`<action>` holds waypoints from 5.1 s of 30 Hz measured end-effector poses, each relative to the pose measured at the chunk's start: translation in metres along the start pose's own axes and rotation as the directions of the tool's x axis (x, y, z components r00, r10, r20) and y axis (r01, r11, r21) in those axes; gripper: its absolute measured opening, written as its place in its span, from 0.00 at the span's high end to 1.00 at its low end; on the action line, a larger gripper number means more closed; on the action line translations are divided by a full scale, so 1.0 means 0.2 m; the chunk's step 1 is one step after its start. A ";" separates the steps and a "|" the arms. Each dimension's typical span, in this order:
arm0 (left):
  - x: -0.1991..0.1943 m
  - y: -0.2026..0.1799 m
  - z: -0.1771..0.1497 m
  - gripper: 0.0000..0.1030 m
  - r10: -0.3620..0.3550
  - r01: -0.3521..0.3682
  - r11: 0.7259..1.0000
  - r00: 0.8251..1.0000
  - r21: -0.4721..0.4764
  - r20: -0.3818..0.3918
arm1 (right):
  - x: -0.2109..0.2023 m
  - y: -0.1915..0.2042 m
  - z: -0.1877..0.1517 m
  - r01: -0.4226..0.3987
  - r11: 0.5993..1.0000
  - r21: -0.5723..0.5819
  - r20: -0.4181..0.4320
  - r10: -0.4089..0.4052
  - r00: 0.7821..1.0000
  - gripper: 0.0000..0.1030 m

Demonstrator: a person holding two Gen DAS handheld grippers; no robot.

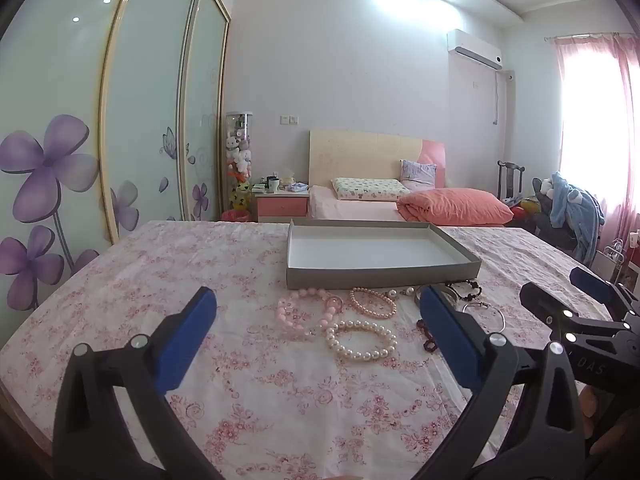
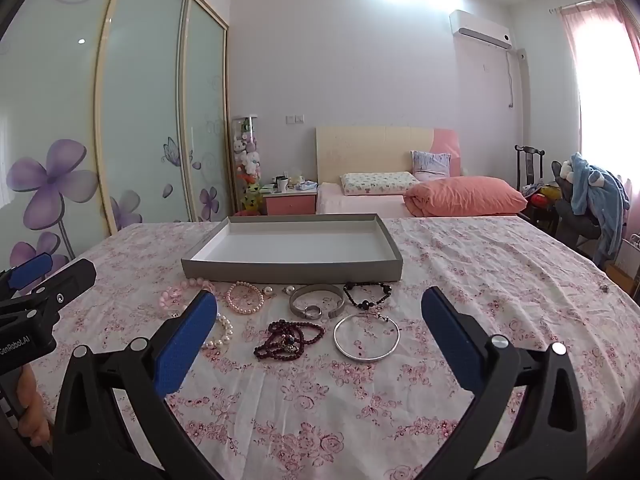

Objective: Organize jewelry

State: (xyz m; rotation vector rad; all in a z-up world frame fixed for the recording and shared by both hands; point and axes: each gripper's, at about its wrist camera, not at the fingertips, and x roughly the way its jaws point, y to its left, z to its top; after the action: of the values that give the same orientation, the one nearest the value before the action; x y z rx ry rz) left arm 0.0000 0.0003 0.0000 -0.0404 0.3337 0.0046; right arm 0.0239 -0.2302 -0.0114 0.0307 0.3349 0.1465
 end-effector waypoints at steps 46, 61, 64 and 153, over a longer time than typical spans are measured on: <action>0.00 0.00 0.00 0.04 -0.001 0.001 1.000 1.000 -0.004 -0.008 | 0.00 0.00 -0.01 -0.001 1.000 0.005 -0.006 0.001 1.000 0.02; 0.00 0.00 0.00 0.04 -0.001 0.001 1.000 1.000 -0.005 -0.010 | 0.01 0.00 -0.01 -0.002 1.000 0.007 -0.009 0.002 1.000 0.02; 0.00 0.00 0.00 0.04 -0.002 0.002 1.000 1.000 -0.005 -0.010 | 0.01 0.00 -0.01 -0.002 1.000 0.007 -0.009 0.002 1.000 0.02; 1.08 0.23 -0.01 0.47 0.015 0.036 0.996 0.817 0.076 -0.576 | 0.62 -0.14 -0.06 0.045 0.999 -0.005 -0.542 -0.041 0.839 0.31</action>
State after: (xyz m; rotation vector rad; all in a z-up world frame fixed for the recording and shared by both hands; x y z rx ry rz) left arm 0.2025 0.0456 -0.0744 0.0421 0.9471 -0.0337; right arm 0.1404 -0.2396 -0.0654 -0.0115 0.9078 0.1065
